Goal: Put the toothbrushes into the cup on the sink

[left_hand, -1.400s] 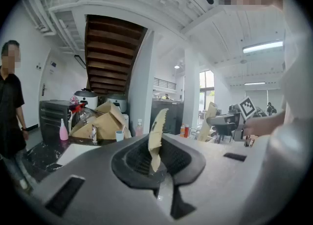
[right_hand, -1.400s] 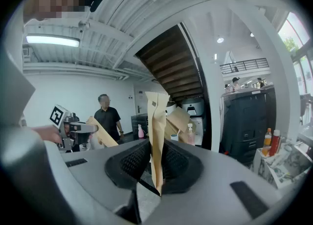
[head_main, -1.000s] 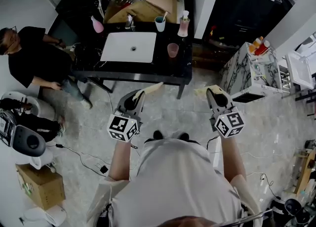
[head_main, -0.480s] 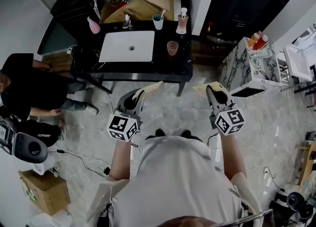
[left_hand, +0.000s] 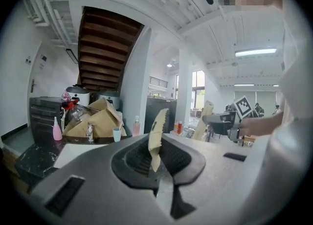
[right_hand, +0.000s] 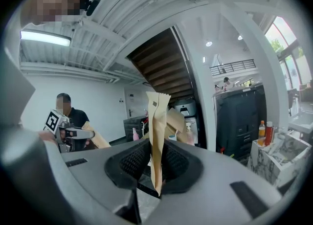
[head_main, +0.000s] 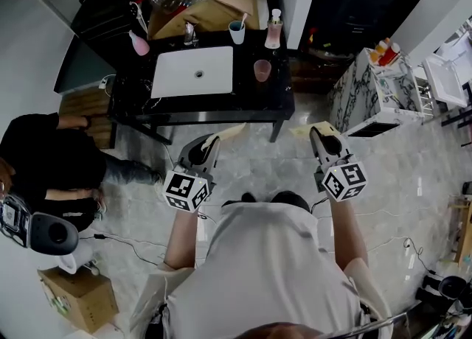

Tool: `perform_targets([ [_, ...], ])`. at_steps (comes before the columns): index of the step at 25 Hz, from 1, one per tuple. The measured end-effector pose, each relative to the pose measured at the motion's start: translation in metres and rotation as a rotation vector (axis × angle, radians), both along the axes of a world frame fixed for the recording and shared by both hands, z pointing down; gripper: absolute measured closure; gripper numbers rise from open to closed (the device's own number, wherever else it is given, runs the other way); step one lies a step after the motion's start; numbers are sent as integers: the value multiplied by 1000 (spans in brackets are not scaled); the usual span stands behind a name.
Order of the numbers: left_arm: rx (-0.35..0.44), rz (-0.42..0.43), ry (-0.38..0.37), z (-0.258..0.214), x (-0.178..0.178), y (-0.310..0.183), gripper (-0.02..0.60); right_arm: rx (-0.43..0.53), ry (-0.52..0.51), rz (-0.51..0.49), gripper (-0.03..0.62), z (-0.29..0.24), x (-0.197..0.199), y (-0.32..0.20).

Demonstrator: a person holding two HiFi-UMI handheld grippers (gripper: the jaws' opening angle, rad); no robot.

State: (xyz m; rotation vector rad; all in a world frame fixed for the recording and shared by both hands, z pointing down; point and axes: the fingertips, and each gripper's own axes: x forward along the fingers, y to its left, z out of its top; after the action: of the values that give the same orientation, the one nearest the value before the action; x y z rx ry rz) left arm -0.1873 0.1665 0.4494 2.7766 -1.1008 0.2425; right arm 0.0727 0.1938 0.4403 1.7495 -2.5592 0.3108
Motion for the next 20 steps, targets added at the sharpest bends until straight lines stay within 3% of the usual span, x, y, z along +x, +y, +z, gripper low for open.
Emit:
perform_targets([
  [8,-18,14,-6,10,-14,-7,545,-8,-13,48,514,6,-2,-1],
  [20,-34,-39,-3,15,-12,-48,545,-15,-21,2,514,10,0,-55],
])
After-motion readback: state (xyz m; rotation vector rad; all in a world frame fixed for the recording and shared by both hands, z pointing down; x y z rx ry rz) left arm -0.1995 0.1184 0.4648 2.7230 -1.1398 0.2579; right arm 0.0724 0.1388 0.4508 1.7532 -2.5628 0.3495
